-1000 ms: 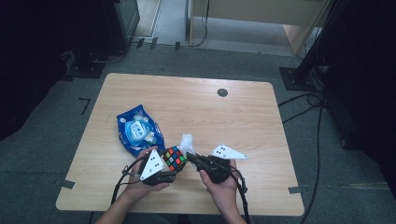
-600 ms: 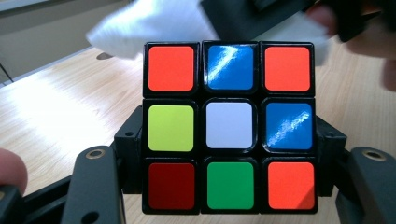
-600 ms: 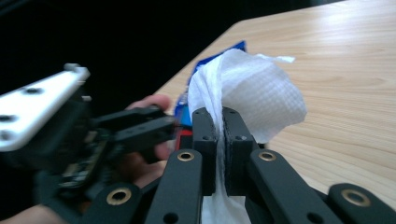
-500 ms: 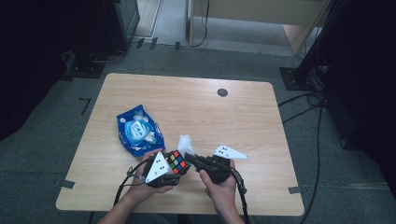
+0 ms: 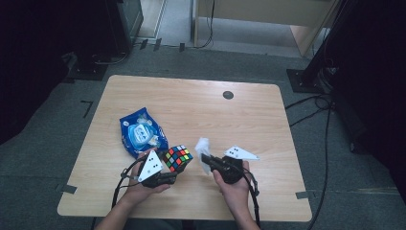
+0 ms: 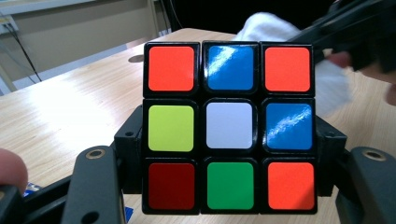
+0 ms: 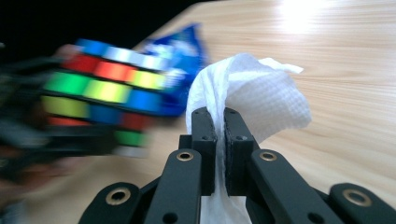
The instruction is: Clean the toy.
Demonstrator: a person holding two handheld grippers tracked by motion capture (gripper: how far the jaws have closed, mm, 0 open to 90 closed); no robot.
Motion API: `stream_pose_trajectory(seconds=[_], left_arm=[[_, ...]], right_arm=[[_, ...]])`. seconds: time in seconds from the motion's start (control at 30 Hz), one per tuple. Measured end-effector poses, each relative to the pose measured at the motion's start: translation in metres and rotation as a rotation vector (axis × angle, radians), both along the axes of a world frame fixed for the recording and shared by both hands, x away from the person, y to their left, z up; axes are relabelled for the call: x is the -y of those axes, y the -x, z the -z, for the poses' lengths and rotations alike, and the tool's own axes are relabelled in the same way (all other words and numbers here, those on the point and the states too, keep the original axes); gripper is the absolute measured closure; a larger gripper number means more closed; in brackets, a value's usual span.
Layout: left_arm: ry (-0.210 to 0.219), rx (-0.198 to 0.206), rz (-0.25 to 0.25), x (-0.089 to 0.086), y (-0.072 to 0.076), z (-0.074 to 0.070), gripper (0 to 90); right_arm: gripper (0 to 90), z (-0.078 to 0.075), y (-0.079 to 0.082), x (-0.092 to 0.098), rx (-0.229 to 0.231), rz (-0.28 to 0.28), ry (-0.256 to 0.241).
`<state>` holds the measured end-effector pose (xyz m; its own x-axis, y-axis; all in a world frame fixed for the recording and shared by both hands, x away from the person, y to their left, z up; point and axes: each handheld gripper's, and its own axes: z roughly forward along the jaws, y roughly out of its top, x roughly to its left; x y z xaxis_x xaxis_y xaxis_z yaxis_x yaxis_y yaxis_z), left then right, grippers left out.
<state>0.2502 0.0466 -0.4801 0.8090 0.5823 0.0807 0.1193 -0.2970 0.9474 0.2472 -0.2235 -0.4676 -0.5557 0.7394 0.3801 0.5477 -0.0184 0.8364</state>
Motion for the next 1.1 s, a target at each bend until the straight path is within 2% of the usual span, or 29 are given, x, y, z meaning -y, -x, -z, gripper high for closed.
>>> stream_pose_trajectory(seconds=[0.17,0.23,0.33,0.4,0.47,0.53,0.63,0.77,0.93,0.97,1.03,1.1], left_arm=[[-0.007,-0.001,0.008,0.003,0.001,0.001,33.8],[-0.008,0.0,0.008,0.003,0.001,0.001,33.8],[-0.011,-0.003,0.007,0.003,0.001,0.002,33.8],[-0.01,-0.004,0.007,0.004,0.001,0.002,33.8],[-0.01,-0.004,0.006,0.004,0.001,0.002,33.8],[-0.011,-0.006,0.006,0.004,0.0,0.003,33.8],[-0.015,-0.006,0.005,0.005,0.0,0.004,33.8],[-0.017,-0.009,0.003,0.007,0.001,0.005,33.8],[-0.03,-0.002,-0.001,0.012,0.003,0.007,33.8],[-0.033,-0.001,0.0,0.014,0.004,0.007,33.8],[-0.031,0.0,0.003,0.017,0.006,0.008,33.8],[-0.038,0.011,0.002,0.02,0.009,0.008,33.8]], right_arm=[[85.5,0.009,-0.008,0.023,0.012,0.129,0.139],[84.5,0.012,-0.011,0.031,-0.009,0.156,0.132],[80.6,0.015,-0.013,0.035,-0.015,0.182,0.166],[69.5,0.016,-0.014,0.036,-0.017,0.211,0.197],[58.7,0.016,-0.014,0.037,-0.015,0.239,0.196],[51.4,0.013,-0.013,0.038,-0.018,0.244,0.155],[44.6,0.008,-0.011,0.034,-0.02,0.214,0.087],[37.5,0.001,-0.006,0.018,-0.034,0.136,-0.003],[26.8,-0.01,0.004,-0.008,-0.08,0.002,-0.168],[25.3,-0.012,0.006,-0.014,-0.081,-0.015,-0.179],[24.0,-0.013,0.009,-0.023,-0.085,-0.025,-0.168],[23.4,-0.011,0.011,-0.03,-0.112,-0.026,-0.163]])
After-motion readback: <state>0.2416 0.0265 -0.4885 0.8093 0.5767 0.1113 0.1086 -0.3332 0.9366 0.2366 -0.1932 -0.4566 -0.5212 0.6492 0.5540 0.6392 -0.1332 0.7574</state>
